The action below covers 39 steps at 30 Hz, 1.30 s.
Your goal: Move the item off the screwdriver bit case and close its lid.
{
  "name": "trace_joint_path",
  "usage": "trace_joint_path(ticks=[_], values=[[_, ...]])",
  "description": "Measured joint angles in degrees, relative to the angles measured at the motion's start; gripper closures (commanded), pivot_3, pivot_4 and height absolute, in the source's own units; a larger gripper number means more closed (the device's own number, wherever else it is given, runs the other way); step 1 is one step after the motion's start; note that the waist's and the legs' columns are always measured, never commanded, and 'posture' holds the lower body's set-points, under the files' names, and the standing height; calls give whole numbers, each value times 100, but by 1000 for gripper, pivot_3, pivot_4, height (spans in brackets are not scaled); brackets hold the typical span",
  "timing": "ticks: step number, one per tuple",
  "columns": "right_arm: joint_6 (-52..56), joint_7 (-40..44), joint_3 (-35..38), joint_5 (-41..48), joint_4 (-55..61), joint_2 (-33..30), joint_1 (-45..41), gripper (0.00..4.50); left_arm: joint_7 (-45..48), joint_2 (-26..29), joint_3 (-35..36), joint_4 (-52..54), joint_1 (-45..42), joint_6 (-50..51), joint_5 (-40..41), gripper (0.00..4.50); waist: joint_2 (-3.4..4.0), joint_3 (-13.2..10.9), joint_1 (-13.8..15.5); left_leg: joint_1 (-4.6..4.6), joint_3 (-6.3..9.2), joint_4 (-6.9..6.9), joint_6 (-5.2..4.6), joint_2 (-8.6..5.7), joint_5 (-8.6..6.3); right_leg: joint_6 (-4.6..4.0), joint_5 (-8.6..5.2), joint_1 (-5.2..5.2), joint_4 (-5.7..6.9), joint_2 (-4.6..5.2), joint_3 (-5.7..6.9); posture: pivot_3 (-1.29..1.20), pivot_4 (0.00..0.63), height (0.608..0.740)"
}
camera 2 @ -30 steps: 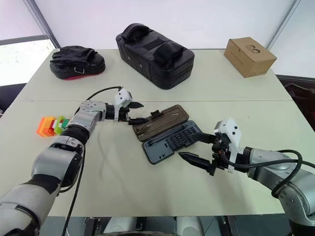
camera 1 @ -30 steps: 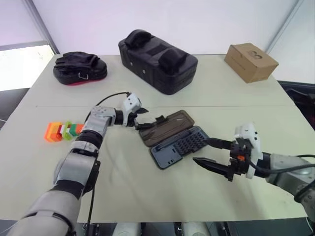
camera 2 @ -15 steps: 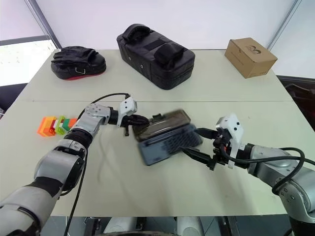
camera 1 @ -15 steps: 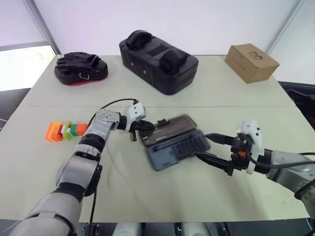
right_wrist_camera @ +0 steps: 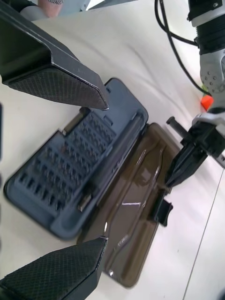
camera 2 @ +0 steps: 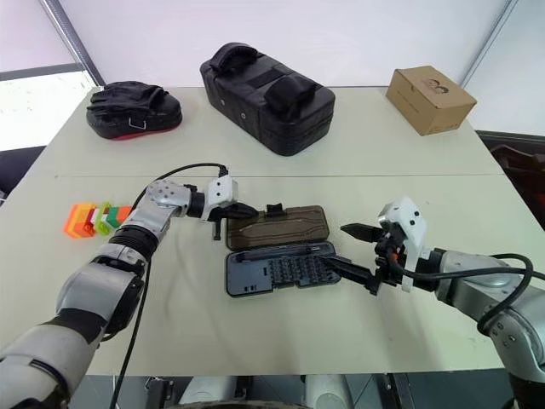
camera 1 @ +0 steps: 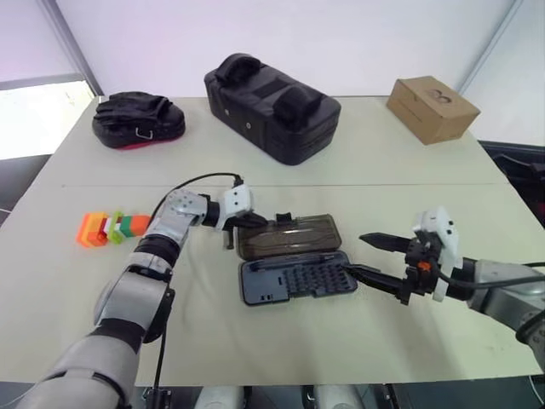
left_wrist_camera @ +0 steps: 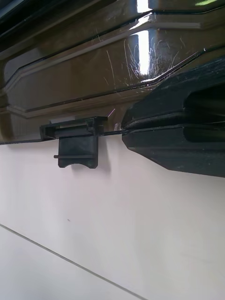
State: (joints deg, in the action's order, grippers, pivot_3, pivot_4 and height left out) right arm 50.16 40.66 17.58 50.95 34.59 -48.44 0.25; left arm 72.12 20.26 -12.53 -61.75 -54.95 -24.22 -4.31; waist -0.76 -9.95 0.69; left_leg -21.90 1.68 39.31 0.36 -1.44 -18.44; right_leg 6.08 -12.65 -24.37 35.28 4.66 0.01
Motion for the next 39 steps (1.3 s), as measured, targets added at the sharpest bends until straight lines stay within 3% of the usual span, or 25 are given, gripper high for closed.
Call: trace_joint_path(ticks=[6,14,26,30,36,39], values=[[-4,153,7,54,25,-82,129,0,516,197,-6,444,186,-170,56,4463,0,0,2,-1,1,0,0,3,0,0,0,0,-1,-1,0,0,150,740],[121,712,484,558,460,-530,766,0,430,397,11,1146,720,24,142,4463,-2,-1,-10,7,-3,0,0,12,0,0,0,3,3,-1,-2,0,150,740],[1,759,252,363,326,-543,605,0,292,399,-24,1463,940,195,217,4463,-2,0,7,9,-3,1,0,10,0,0,0,5,5,-1,-2,0,150,740],[-46,749,167,315,326,-518,605,0,168,399,-30,1463,939,234,174,3109,-2,0,6,14,-3,2,0,10,0,0,0,9,7,0,-2,0,150,740],[-96,756,47,196,280,-506,576,0,-299,406,19,1316,841,172,119,159,-1,0,6,44,-3,1,0,12,0,0,0,41,6,-1,-2,0,150,740],[-176,776,-49,117,223,-483,575,0,-370,367,188,1275,854,476,315,159,-1,0,0,45,-2,1,0,15,0,0,0,42,7,-1,-2,0,150,740]])
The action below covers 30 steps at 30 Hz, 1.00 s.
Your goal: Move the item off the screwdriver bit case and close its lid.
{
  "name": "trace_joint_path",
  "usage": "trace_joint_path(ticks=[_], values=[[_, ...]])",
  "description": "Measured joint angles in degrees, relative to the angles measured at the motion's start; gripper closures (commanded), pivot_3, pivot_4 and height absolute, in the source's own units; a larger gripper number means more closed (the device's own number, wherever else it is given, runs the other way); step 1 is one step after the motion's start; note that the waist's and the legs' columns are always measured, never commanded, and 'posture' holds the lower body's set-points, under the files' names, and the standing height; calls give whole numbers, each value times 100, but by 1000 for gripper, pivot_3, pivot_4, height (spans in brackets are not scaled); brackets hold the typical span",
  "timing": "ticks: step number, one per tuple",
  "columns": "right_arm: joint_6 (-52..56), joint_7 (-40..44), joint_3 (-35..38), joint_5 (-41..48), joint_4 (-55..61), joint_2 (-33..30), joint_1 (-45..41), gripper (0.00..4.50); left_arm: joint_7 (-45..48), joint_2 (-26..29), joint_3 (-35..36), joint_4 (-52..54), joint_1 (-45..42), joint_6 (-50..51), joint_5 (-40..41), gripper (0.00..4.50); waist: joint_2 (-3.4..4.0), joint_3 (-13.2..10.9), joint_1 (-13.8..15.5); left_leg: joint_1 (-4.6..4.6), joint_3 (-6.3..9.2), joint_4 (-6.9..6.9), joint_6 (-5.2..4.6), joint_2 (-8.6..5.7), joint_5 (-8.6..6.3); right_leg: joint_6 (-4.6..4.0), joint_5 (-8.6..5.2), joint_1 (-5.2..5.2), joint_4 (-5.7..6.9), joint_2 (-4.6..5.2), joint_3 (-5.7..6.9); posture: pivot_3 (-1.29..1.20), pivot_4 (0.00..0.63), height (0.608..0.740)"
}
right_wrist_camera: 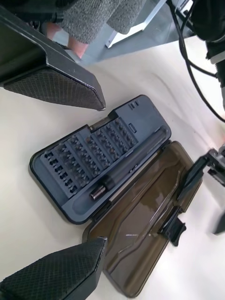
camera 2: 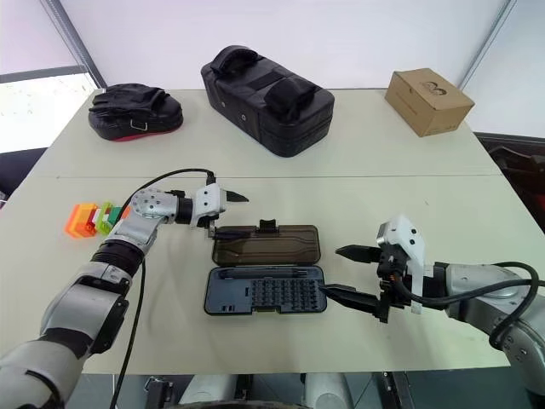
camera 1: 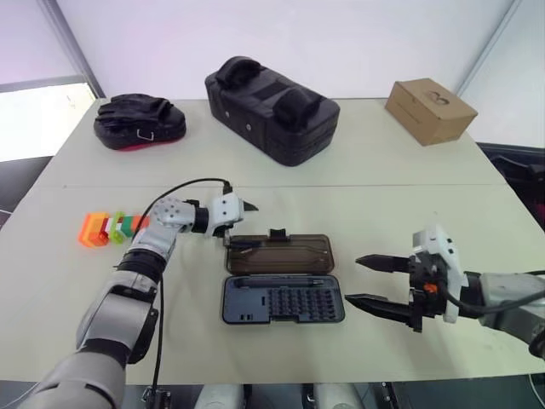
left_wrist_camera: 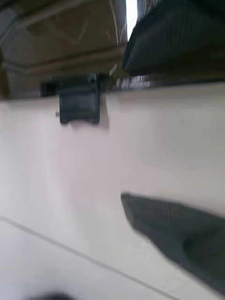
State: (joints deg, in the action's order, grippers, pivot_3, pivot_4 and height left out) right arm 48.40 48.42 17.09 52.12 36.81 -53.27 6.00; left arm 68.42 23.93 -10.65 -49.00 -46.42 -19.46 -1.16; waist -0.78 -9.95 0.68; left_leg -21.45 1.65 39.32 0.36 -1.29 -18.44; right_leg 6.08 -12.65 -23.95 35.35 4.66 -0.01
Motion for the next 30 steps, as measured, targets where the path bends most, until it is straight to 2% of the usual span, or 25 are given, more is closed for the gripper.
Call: trace_joint_path(ticks=[4,8,9,12,13,18,22,27,30], values=[[0,-32,-10,233,-89,171,-258,0,18,-89,620,530,105,1260,901,159,-6,-4,-16,-5,1,0,0,9,0,0,0,-6,3,0,0,0,150,740],[11,-206,197,605,-504,303,-1047,0,13,378,1149,2452,444,2870,1842,159,-3,-6,-69,-3,1,-3,0,13,0,-1,0,-11,6,-1,-4,0,150,740],[9,-228,222,614,-587,299,-1170,0,10,510,1221,2900,567,3157,2003,395,0,-4,-71,-2,2,-7,1,13,0,-2,-1,-10,4,-1,-5,0,150,740],[-14,-228,62,448,-841,278,-1507,0,-11,916,1272,4310,1260,4032,2439,1469,3,-4,-91,-3,1,-8,1,12,0,-2,-1,-10,1,1,-8,0,150,740],[-49,-186,-123,312,-942,272,-1695,0,-33,1127,1271,4902,1678,4355,2601,2088,2,-5,-120,-4,0,-8,1,12,0,-2,-1,-11,0,2,-10,0,150,740],[-274,121,-751,-256,-1488,265,-2310,0,10,1801,1119,6946,3188,5036,2966,4472,7,-8,-147,2,-11,-11,1,12,0,-4,-2,-12,0,4,-23,0,150,740],[-601,496,-1405,-963,-2155,276,-2877,0,-38,2138,969,7954,4275,5137,3039,4472,9,-9,-122,1,-9,-11,1,12,0,-24,-13,-13,-1,2,-22,0,150,740],[-1000,823,-2151,-1779,-2723,378,-3318,0,-134,2407,695,8151,4768,4857,2654,4472,12,-10,-125,1,-10,-11,2,10,0,-24,-13,-14,-1,1,-21,0,150,740],[-1286,935,-2537,-2323,-3130,539,-3569,0,-281,2460,425,8006,4881,4404,2133,4472,15,-11,-135,-1,-12,-11,2,10,1,-24,-12,-17,-1,1,-22,0,150,740]])
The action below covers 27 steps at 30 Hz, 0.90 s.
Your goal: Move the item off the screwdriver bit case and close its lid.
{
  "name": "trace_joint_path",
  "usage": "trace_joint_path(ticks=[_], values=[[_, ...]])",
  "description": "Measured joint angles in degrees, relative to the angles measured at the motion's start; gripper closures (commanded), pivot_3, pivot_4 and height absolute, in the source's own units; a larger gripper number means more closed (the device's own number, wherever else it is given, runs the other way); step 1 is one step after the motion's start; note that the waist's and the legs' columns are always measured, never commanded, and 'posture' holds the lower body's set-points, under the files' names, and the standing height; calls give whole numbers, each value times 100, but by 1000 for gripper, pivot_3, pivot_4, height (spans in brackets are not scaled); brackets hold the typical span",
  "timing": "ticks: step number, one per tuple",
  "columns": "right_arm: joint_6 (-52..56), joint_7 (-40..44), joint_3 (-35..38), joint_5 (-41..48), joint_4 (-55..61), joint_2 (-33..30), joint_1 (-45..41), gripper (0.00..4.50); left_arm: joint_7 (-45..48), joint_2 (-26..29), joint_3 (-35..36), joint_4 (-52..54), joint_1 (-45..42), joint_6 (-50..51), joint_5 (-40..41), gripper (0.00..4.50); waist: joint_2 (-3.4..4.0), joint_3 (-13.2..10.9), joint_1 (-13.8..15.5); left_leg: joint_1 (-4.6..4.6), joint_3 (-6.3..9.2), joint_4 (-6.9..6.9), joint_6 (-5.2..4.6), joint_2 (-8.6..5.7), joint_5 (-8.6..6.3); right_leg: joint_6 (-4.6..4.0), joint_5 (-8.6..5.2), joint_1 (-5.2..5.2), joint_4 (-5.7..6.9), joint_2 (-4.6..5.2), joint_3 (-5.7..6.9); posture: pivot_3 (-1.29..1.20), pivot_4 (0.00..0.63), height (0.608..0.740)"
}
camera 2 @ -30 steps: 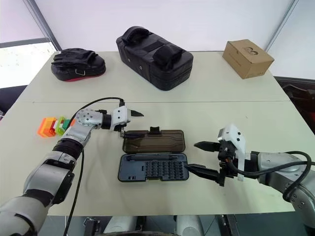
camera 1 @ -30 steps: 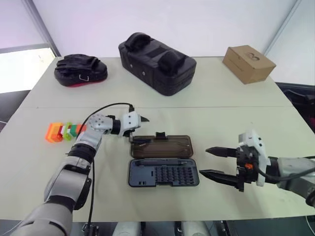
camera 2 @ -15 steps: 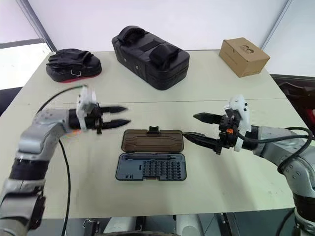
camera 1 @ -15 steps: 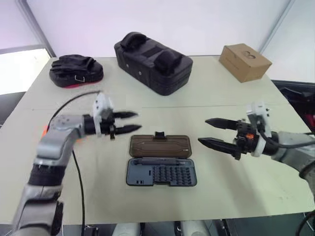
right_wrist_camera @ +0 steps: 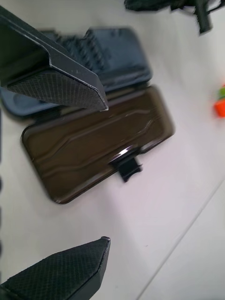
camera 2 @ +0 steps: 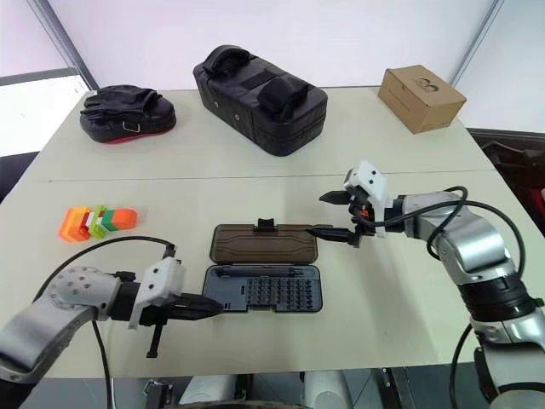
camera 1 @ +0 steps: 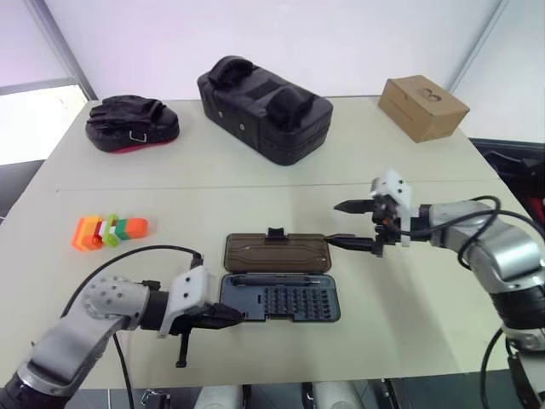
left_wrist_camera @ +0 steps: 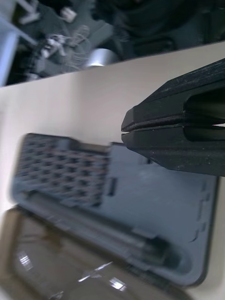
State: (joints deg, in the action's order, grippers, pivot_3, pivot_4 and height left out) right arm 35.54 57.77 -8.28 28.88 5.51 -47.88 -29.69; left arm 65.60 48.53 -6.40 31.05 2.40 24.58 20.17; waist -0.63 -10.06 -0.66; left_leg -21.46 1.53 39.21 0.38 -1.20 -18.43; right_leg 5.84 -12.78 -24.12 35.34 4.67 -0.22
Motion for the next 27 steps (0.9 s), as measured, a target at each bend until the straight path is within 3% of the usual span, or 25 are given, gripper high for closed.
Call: trace_joint_path(ticks=[12,18,27], values=[[-1205,20,-765,-1657,-1294,694,-404,0,-470,-350,-408,-624,-1,-1197,-729,4472,14,6,11,2,0,-1,0,-5,0,1,1,3,0,6,0,0,150,740],[-1520,271,-836,-1987,-1646,841,-539,0,-670,-493,-455,-587,-149,-854,-701,4472,19,8,0,6,1,-1,0,-4,0,4,4,6,2,4,1,0,150,740],[-1746,476,-836,-2206,-2011,1086,-648,0,-667,-285,-376,-496,-279,-488,-581,4472,22,6,-31,6,1,-2,0,-1,0,16,10,0,6,0,1,0,150,740]])
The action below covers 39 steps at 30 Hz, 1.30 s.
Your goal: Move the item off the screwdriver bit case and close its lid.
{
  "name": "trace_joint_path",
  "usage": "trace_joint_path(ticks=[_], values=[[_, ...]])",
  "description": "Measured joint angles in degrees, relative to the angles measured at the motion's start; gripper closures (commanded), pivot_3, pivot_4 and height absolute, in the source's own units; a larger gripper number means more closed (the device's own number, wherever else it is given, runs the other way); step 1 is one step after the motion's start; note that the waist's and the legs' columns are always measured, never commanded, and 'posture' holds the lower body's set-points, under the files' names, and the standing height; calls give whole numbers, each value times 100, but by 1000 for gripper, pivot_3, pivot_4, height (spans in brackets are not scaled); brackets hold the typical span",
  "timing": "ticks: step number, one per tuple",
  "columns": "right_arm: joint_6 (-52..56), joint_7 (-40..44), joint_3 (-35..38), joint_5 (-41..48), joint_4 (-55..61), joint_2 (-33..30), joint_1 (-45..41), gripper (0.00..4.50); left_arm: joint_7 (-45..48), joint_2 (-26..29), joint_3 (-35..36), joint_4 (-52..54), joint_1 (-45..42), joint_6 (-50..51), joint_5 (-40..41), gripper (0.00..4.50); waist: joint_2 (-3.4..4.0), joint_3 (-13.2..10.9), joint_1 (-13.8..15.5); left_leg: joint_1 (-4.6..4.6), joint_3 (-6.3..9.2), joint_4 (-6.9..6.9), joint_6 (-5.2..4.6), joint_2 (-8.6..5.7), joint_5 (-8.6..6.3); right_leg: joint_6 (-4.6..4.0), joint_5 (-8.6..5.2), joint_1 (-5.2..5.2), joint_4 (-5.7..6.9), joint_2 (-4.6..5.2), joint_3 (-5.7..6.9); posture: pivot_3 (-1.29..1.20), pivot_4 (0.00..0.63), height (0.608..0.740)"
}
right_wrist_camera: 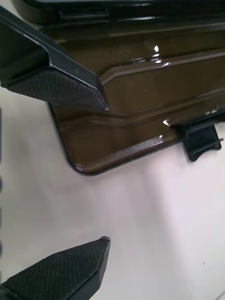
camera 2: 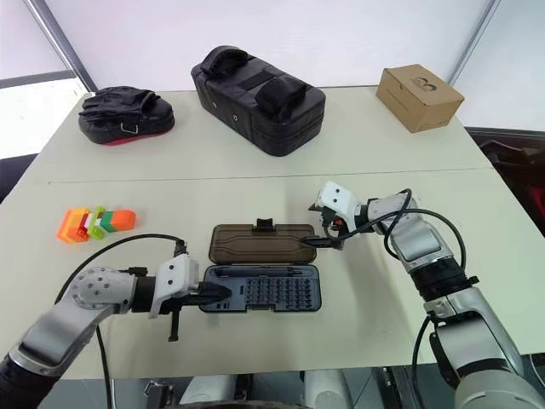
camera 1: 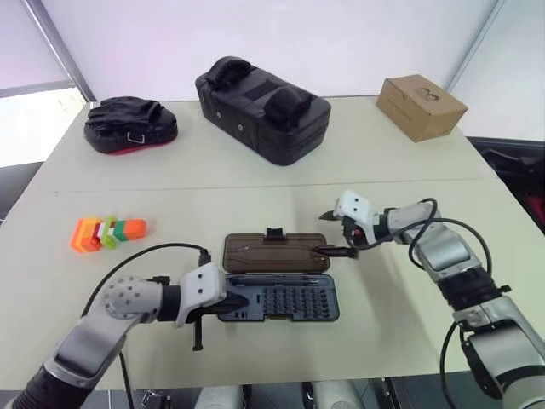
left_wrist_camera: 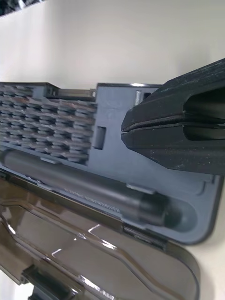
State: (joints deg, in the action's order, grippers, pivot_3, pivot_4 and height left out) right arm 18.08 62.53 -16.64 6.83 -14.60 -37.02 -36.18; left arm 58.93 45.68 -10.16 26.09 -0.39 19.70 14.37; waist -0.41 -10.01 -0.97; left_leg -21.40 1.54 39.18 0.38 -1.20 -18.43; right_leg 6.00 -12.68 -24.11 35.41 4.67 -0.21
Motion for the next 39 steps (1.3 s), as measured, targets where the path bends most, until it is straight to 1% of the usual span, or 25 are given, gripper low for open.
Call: trace_joint_path(ticks=[5,15,18,19,20,22,24,25,26,29,32,39], values=[[-107,43,0,-98,-123,92,-100,0,33,274,14,84,99,-143,-52,4472,1,0,7,0,0,-2,0,0,0,-1,0,-1,-1,1,0,0,150,740],[-224,157,-54,-336,-372,236,-222,0,-22,317,-36,48,193,-283,-140,4472,5,1,11,3,0,-3,0,0,0,-2,-1,2,0,1,0,0,150,740],[-232,194,-118,-429,-540,367,-282,844,-56,303,-54,54,204,-281,-140,4500,7,3,9,5,0,-3,0,0,0,-2,-1,4,0,1,0,0,150,740],[-253,241,-141,-433,-572,411,-298,1230,-68,294,-62,53,211,-280,-140,4500,8,4,9,9,0,-3,0,0,0,-2,-1,8,0,1,0,0,150,740],[-293,300,-190,-438,-612,442,-325,1849,-91,285,-64,50,221,-275,-140,4500,9,5,8,17,0,-3,0,0,0,-5,-2,17,-2,1,0,0,150,740],[-471,392,-295,-446,-682,443,-333,2843,-153,266,-70,48,246,-271,-140,4500,10,6,4,44,1,-3,0,1,0,-18,-10,47,-9,1,0,0,150,740],[-656,326,-300,-607,-813,416,-347,3818,-181,258,-81,45,259,-268,-141,4500,13,7,-2,104,-1,-12,0,2,-1,-22,-14,101,-19,2,0,0,150,740],[-736,303,-286,-661,-849,387,-350,4334,-194,256,-82,44,285,-269,-141,4500,13,7,-3,107,-1,-13,0,3,-1,-33,-20,104,-20,2,0,0,150,740],[-873,366,-281,-711,-864,344,-362,4473,-205,253,-83,51,309,-270,-141,4500,14,9,2,106,0,-13,0,3,-1,-33,-21,103,-19,2,0,0,150,740],[-1162,458,-330,-822,-951,306,-375,4473,-247,236,-74,59,373,-268,-136,4500,4,32,1,107,4,-22,0,8,-1,-33,-22,101,-18,-3,5,0,150,740],[-1373,432,-336,-885,-1049,332,-375,4473,-314,200,-78,114,468,-249,-131,4500,24,50,0,108,3,-22,0,7,-1,-33,-22,101,-17,-2,4,0,150,740],[-1942,298,-334,-1049,-1119,335,-333,4473,-441,86,-58,171,625,-233,-107,4500,29,56,-1,109,3,-22,0,7,-1,-35,-22,101,-18,-1,3,0,150,740]])
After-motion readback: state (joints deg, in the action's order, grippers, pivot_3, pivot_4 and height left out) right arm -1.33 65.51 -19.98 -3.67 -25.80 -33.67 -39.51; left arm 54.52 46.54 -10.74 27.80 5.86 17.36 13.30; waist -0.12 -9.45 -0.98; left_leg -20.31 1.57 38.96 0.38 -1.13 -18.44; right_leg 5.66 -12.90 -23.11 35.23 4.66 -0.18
